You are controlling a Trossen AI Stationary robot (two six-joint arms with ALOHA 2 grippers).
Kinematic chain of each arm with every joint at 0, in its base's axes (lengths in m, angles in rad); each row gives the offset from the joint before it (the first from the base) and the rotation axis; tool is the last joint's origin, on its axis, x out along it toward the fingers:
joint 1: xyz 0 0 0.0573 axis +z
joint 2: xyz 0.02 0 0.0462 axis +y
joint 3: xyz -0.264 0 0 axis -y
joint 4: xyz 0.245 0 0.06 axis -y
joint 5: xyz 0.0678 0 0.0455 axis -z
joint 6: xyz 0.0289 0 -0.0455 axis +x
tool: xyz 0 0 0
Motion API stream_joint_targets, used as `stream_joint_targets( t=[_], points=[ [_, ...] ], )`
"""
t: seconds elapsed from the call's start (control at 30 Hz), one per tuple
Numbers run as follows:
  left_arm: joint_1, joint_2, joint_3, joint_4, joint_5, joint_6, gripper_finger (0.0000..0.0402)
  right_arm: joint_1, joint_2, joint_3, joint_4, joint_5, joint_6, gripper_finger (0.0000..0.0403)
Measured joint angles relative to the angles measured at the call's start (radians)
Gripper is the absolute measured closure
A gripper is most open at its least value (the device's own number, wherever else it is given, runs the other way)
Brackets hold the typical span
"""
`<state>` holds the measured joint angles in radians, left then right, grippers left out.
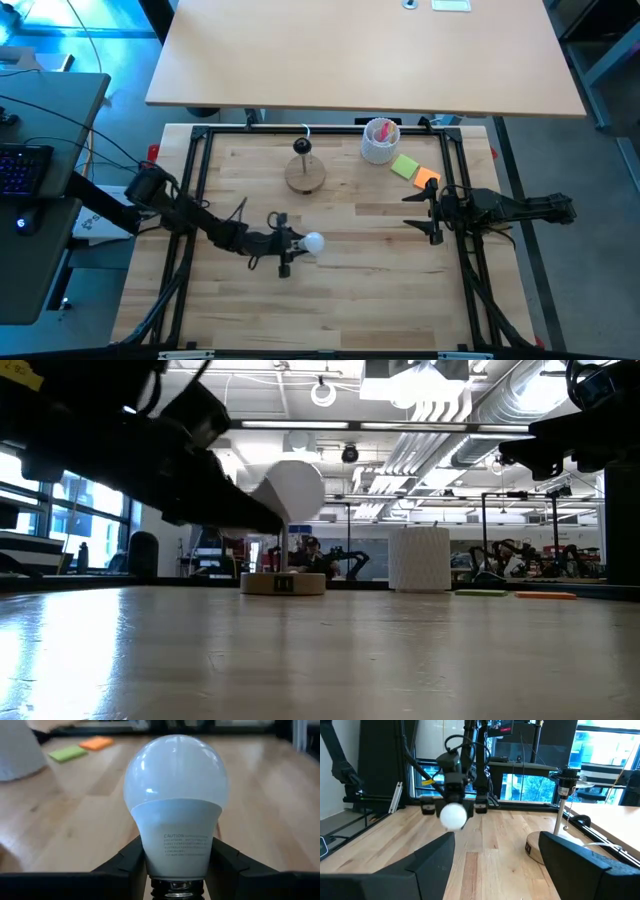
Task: Screw lightbulb
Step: Insert the light bulb into the lamp
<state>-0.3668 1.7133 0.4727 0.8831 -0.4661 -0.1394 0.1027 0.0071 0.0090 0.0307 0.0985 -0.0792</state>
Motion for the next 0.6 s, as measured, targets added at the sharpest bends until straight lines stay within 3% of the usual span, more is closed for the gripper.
stream_joint_targets(
  t=[0.27, 0.6],
  points=[
    [0.001, -0.062, -0.148, 0.282, -0.044, -0.033, 0.0261, 0.000, 0.000, 0.000, 0.000, 0.000, 0.000, 0.0117],
    [0.007, -0.060, -0.163, 0.379, -0.046, -0.013, 0.0259, 0.000, 0.000, 0.000, 0.000, 0.000, 0.000, 0.0117]
  ],
)
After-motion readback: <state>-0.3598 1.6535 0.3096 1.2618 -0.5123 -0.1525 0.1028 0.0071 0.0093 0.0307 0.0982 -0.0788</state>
